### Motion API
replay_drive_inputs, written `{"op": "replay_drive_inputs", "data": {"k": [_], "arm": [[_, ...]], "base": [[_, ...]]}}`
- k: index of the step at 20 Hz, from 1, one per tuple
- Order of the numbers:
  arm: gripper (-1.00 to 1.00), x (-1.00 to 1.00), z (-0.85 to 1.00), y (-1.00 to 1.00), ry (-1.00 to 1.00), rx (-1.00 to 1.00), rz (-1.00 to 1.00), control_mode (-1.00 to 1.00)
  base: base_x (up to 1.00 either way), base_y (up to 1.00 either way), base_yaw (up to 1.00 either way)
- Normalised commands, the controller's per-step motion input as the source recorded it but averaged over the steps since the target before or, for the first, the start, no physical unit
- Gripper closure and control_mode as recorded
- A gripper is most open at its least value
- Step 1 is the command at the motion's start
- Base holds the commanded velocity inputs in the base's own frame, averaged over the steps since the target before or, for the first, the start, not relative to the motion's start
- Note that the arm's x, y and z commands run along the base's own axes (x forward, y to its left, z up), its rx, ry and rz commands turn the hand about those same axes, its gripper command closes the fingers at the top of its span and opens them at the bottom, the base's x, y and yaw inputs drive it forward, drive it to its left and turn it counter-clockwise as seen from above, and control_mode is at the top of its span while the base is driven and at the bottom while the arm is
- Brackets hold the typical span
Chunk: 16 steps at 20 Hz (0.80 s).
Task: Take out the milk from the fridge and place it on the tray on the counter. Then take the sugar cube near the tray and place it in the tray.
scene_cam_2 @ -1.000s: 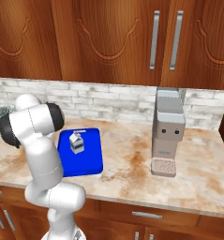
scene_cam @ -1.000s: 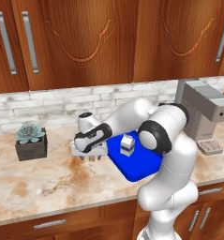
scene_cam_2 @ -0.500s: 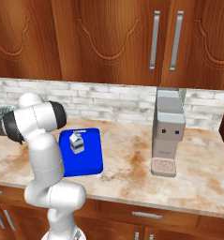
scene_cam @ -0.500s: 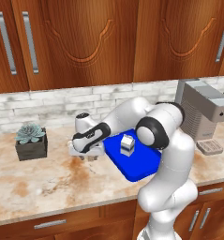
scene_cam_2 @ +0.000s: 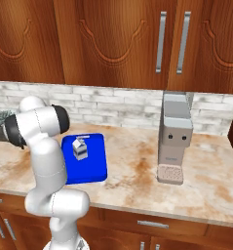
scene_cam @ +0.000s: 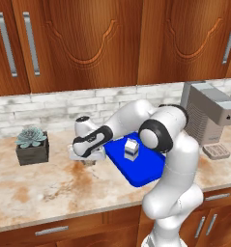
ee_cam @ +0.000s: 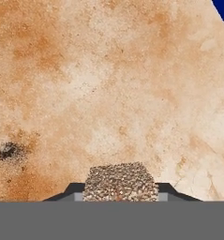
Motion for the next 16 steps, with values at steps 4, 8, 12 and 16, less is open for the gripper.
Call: {"op": "replay_drive_inputs", "data": {"k": [4, 8, 12, 16], "arm": [[1.00, -0.65, 0.16, -0.02, -0.02, 0.00, 0.00, -1.00], [1.00, -0.92, 0.10, -0.18, -0.04, -0.01, 0.00, -1.00], [1.00, -0.76, 0.54, -0.20, 0.02, 0.00, -0.07, -1.00], [1.00, -0.69, 0.62, -0.45, 0.06, 0.00, -0.10, -1.00]], "base": [[0.00, 0.00, 0.00], [0.00, 0.00, 0.00], [0.00, 0.00, 0.00], [0.00, 0.00, 0.00]]}}
